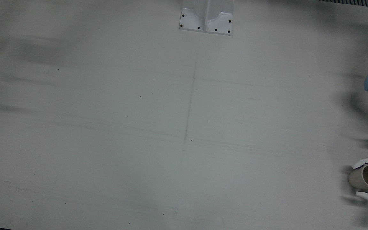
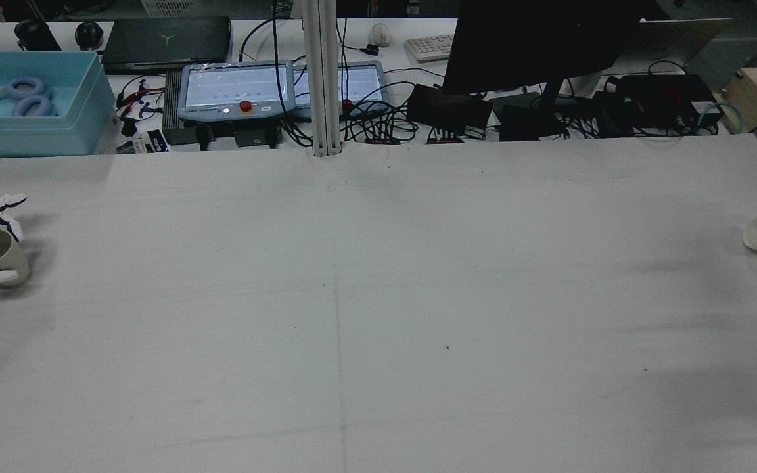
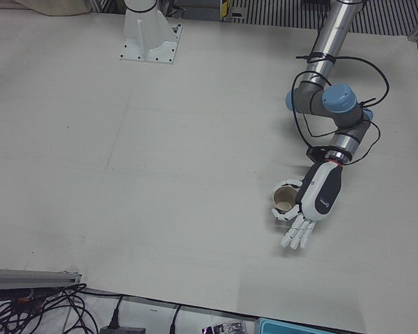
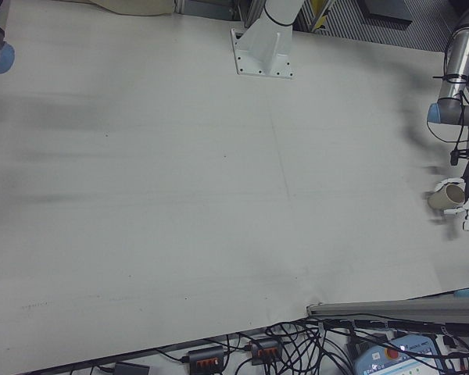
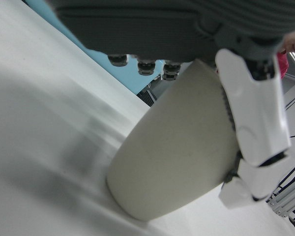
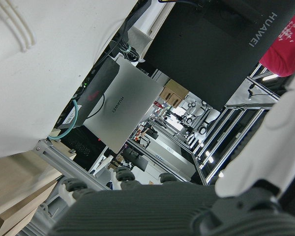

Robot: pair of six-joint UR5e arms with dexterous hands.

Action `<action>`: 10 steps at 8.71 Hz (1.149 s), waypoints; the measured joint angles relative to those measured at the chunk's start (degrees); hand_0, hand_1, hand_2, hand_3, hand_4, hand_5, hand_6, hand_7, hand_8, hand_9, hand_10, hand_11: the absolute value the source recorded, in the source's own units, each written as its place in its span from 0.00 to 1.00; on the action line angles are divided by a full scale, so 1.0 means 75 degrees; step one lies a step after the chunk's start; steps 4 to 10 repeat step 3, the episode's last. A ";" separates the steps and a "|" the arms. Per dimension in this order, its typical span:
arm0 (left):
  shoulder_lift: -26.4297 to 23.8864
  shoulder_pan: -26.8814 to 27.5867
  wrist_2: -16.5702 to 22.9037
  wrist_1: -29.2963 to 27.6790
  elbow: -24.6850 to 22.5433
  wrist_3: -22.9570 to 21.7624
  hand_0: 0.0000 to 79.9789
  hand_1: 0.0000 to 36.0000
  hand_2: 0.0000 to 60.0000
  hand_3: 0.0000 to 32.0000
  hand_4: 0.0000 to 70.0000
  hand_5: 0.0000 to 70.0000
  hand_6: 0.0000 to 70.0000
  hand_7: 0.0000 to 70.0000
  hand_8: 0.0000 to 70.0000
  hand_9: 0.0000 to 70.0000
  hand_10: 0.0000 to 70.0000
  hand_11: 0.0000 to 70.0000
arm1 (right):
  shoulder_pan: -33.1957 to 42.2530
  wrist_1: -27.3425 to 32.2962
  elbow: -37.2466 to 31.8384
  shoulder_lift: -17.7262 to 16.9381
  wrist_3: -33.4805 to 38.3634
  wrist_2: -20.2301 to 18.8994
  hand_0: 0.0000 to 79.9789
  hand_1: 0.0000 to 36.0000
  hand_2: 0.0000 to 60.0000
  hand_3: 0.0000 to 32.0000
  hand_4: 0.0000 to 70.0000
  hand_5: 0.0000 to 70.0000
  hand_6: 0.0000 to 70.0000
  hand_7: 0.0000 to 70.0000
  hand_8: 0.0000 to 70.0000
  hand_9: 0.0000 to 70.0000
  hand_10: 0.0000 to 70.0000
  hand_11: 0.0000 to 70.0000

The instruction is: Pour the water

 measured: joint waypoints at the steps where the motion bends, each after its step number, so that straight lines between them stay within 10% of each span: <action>1: 0.0002 0.0005 0.0056 -0.0013 0.0025 -0.0001 0.61 0.05 0.00 0.00 0.24 0.00 0.03 0.08 0.07 0.00 0.00 0.00 | 0.0003 -0.0002 0.0066 -0.0063 0.0000 0.0000 0.56 0.00 0.00 1.00 0.00 0.00 0.00 0.00 0.09 0.00 0.00 0.00; 10: -0.0001 -0.0017 0.0153 -0.0027 0.0028 -0.0034 0.60 0.00 0.00 0.00 0.15 0.00 0.02 0.07 0.07 0.00 0.00 0.00 | 0.0009 -0.0001 0.0176 -0.0157 -0.0001 0.0000 0.56 0.00 0.00 1.00 0.00 0.00 0.00 0.00 0.09 0.00 0.00 0.00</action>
